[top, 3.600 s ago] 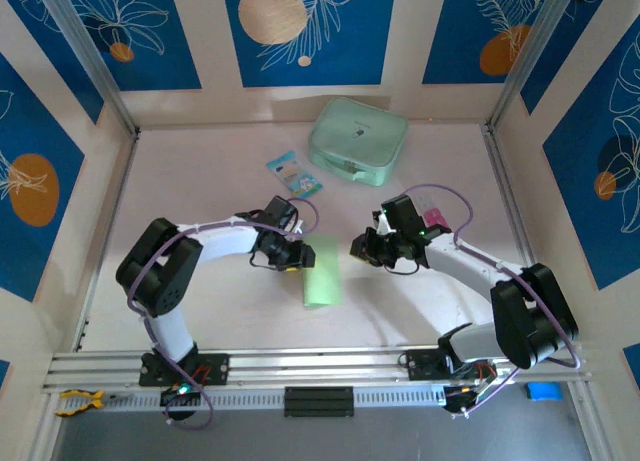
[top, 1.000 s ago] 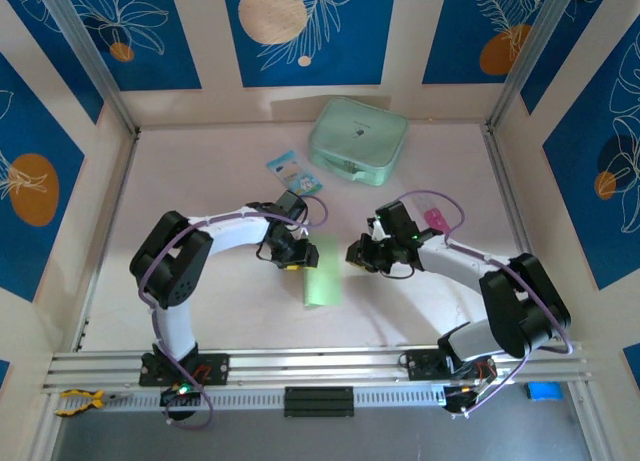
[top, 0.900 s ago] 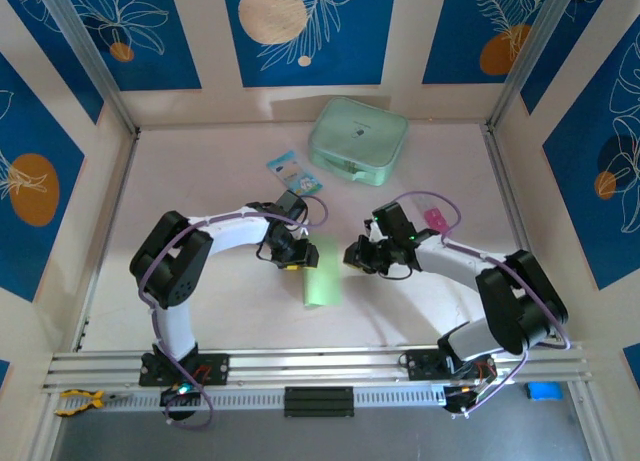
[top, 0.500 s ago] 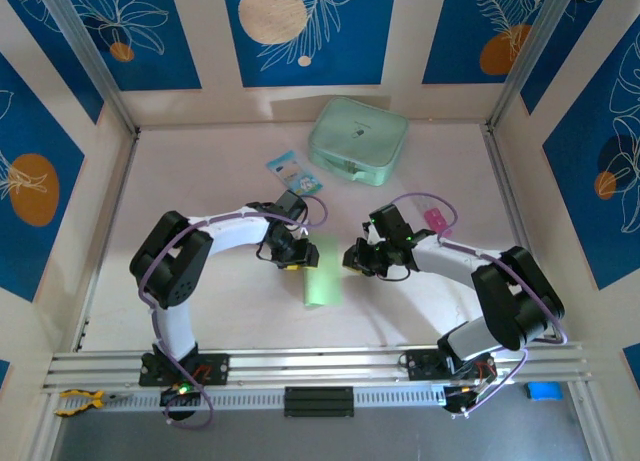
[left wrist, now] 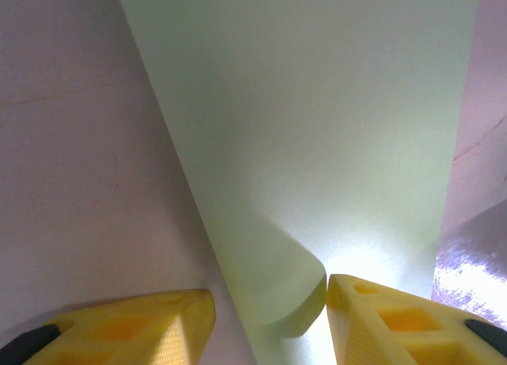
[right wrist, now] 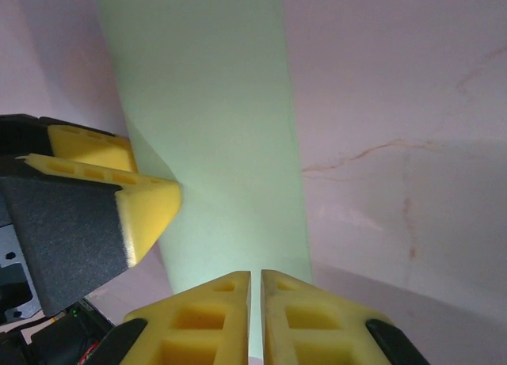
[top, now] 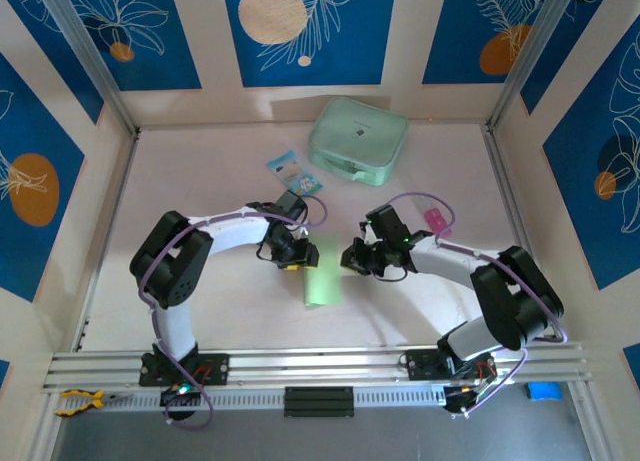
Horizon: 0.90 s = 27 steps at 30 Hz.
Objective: Fold a paper plane with a square sheet of paper (pick it up from the middle)
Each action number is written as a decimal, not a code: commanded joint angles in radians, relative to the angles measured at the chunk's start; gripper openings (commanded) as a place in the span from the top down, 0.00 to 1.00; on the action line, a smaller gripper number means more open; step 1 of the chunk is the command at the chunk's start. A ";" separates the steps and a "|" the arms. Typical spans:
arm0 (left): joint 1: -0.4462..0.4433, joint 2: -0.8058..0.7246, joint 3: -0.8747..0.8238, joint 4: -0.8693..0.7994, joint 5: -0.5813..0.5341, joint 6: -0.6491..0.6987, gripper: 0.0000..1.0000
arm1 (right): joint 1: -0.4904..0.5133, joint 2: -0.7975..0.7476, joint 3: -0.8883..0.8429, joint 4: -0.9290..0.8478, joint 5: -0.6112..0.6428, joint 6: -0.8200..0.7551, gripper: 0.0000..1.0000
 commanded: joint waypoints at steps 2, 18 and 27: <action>-0.011 0.097 -0.040 0.095 -0.059 0.020 0.51 | 0.033 0.051 0.040 0.021 0.035 0.011 0.90; -0.011 0.106 -0.039 0.097 -0.055 0.018 0.51 | 0.070 0.271 0.150 0.045 -0.019 -0.029 0.98; -0.010 0.013 -0.055 0.113 -0.080 0.004 0.47 | -0.004 0.301 0.071 0.000 -0.006 -0.150 1.00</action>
